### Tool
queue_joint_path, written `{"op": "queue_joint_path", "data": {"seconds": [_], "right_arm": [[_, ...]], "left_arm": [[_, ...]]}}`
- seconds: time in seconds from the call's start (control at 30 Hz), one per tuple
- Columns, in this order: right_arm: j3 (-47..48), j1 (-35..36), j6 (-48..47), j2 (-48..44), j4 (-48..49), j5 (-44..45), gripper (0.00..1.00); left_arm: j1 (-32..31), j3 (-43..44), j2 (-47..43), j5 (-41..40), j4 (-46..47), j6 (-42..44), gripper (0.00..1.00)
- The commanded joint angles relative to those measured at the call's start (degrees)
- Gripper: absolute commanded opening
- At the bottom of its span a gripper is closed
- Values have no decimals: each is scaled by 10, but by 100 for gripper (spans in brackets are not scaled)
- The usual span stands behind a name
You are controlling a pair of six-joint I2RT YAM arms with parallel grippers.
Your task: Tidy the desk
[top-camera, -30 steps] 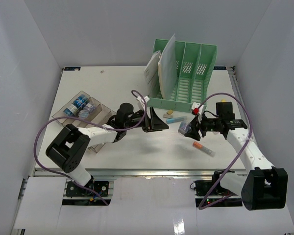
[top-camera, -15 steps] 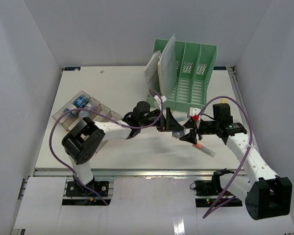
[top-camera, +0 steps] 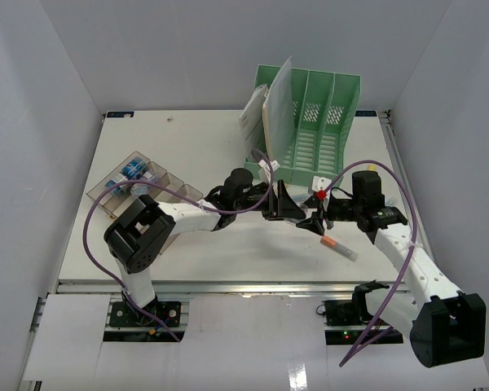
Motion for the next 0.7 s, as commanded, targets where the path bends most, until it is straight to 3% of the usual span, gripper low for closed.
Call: {"op": "queue_joint_path", "data": {"seconds": [0.0, 0.17, 0.33, 0.5, 0.67], "right_arm": [[4, 14, 7, -3, 53, 11, 49], [0, 21, 6, -8, 53, 17, 82], [8, 21, 5, -24, 45, 35, 96], [15, 19, 6, -56, 40, 54, 97], [14, 16, 15, -84, 38, 67, 96]], "left_arm": [[-3, 19, -13, -5, -34, 8, 65], [-3, 21, -42, -68, -98, 46, 55], [14, 45, -85, -131, -243, 117, 52], [71, 23, -168, -200, -376, 161, 50], [190, -17, -299, -259, -506, 199, 49]]}}
